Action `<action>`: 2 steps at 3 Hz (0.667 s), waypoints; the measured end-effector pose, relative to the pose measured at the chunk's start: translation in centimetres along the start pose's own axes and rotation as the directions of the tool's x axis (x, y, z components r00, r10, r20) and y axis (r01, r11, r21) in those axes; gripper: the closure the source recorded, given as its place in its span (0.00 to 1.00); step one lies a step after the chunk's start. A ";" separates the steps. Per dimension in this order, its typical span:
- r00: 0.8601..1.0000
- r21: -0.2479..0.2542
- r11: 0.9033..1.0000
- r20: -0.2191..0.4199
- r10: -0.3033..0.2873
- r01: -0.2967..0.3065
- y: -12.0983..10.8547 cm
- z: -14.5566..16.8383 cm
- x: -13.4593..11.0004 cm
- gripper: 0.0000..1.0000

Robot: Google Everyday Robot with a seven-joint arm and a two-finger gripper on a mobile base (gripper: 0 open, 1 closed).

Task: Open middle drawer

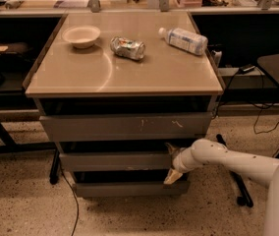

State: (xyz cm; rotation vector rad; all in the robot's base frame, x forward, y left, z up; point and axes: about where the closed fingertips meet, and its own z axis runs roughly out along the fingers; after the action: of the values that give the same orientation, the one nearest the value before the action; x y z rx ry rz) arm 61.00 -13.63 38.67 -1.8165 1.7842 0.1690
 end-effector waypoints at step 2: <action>1.000 0.000 1.000 0.000 0.000 0.000 -0.4 -0.8 -0.5 0.66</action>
Offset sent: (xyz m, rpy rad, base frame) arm -0.0068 -0.0072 0.0127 0.0390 0.0085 0.0075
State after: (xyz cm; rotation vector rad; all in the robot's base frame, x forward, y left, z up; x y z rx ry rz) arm 61.05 -13.61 39.62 -1.8165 1.7842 0.1692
